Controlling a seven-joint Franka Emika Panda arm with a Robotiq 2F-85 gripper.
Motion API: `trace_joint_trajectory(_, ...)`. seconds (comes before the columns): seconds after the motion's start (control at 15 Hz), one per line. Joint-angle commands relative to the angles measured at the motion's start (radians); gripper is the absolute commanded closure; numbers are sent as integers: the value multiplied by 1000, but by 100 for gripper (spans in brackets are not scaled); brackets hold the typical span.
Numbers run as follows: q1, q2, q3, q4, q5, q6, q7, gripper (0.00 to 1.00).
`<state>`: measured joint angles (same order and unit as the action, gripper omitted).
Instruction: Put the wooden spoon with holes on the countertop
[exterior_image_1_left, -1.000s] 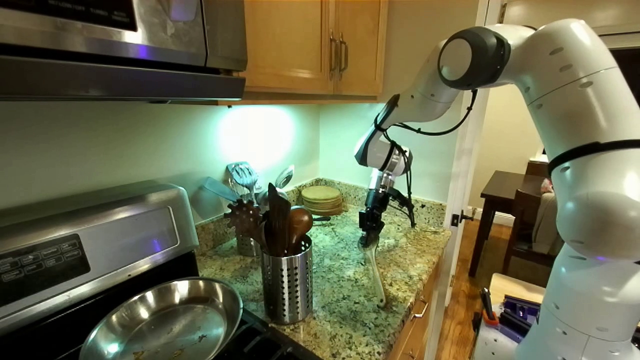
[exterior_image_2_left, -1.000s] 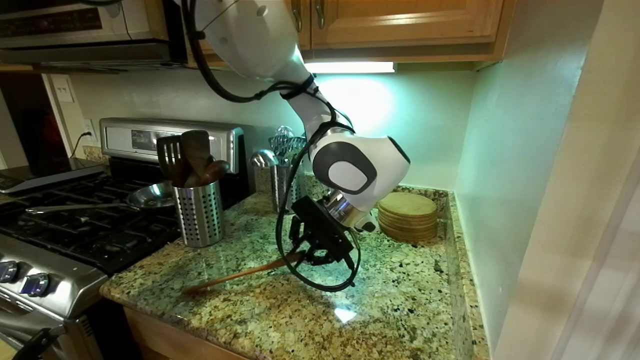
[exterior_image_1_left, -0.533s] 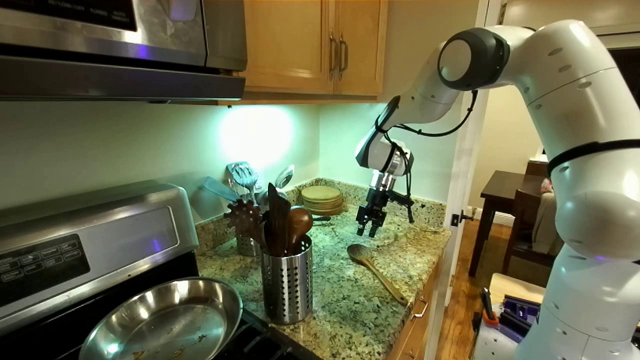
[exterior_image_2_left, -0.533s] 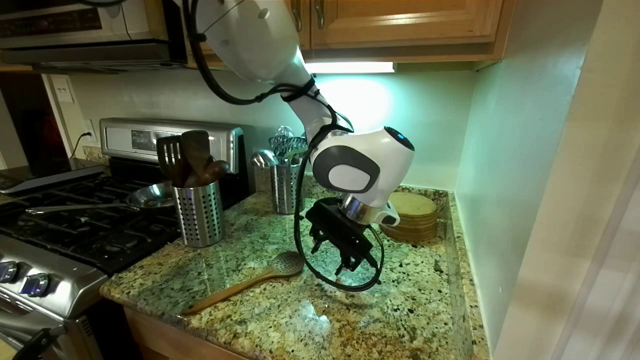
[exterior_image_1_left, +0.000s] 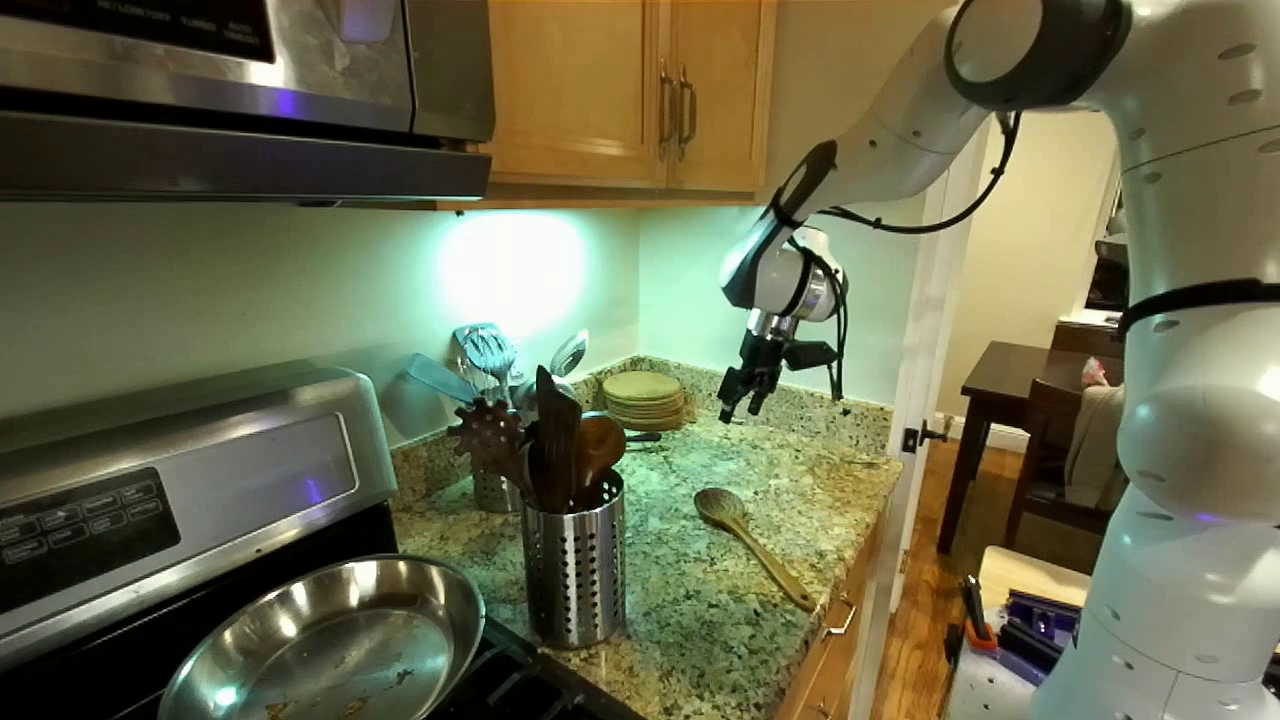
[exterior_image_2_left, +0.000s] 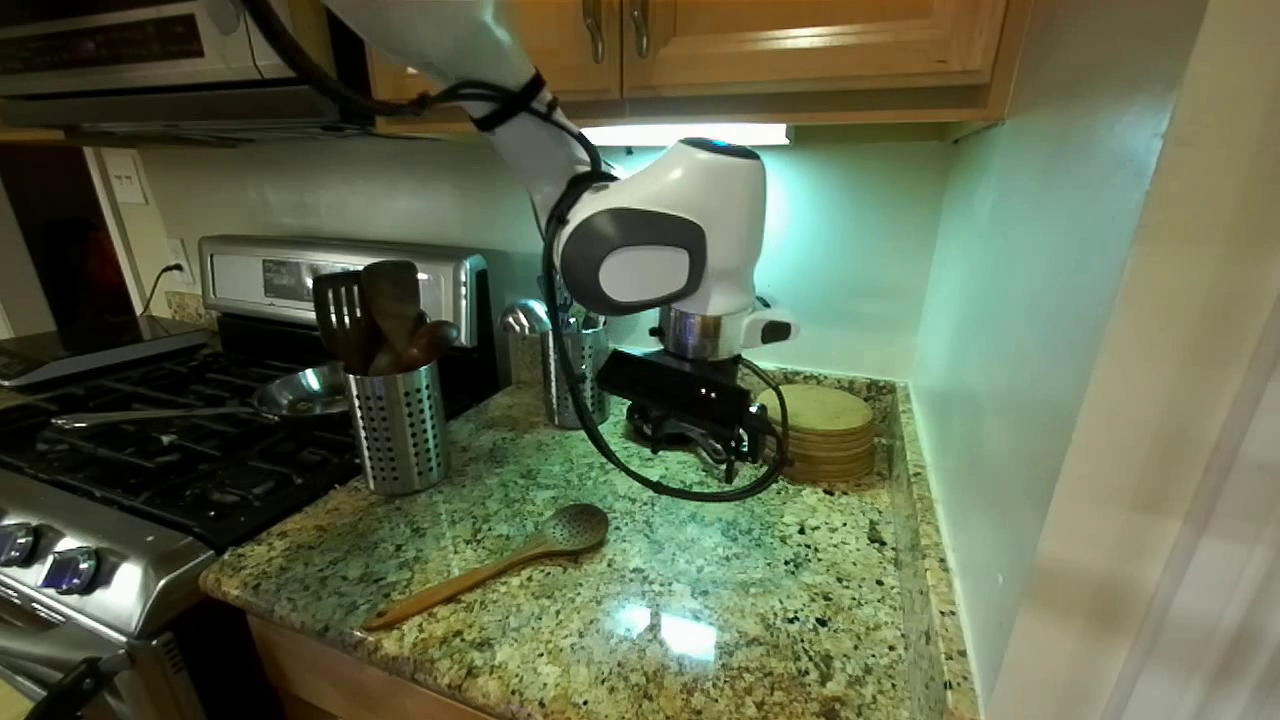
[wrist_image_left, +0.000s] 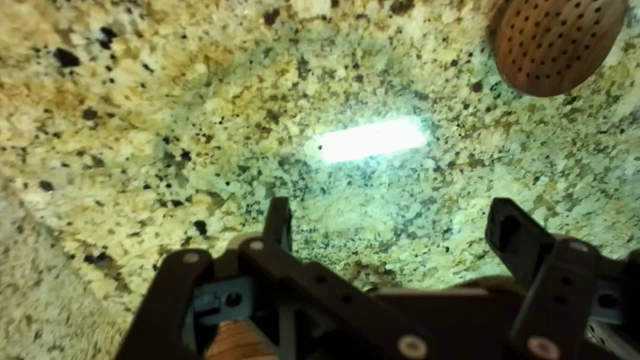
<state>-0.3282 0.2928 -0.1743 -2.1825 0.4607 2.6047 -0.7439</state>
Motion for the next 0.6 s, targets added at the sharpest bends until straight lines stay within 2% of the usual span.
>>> trace_joint_trajectory(0.0, 53, -210, -32, -200, -209, 111, 164, 0)
trace_joint_trajectory(0.2, 72, -307, -49, -270, -443, 119, 336, 0)
trace_joint_trajectory(0.4, 70, -384, -44, -310, -618, 93, 463, 0)
trace_joint_trajectory(0.47, 67, -404, -40, -318, -661, 81, 495, 0)
trace_joint_trajectory(0.53, 70, -329, -42, -259, -590, 85, 432, 0)
